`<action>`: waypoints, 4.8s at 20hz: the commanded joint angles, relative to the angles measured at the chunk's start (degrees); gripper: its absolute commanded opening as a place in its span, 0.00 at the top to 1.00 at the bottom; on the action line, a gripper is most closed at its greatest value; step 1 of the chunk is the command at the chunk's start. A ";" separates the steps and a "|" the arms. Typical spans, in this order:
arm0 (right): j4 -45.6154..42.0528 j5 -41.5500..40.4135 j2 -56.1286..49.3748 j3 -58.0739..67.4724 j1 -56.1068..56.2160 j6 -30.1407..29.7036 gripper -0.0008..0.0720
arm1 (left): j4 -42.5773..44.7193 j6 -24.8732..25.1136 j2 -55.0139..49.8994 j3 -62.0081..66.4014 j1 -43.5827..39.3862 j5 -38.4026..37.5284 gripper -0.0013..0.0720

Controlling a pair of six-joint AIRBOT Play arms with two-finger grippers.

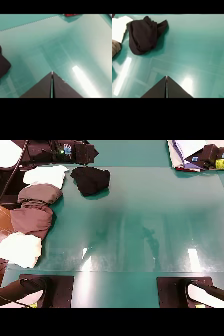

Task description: Fold the shirts.

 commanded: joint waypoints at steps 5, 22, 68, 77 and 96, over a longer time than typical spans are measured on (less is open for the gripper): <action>0.39 0.02 -0.85 -0.04 0.07 0.07 0.97 | -0.15 0.00 -0.09 -0.11 -0.04 0.42 0.94; 0.57 0.92 -1.22 -0.04 0.11 0.11 0.96 | 27.50 -10.43 -16.52 -0.28 0.52 1.75 0.15; 5.01 10.19 1.79 25.24 0.42 0.68 0.96 | 11.82 5.01 -9.70 5.66 -17.35 -8.02 0.13; 4.98 11.47 1.79 25.24 0.42 0.68 0.96 | -2.38 0.57 -18.67 -6.19 19.93 -15.87 0.13; 4.83 12.37 1.77 25.24 0.42 2.29 0.96 | -5.22 4.33 -27.39 -13.18 16.76 -13.27 0.63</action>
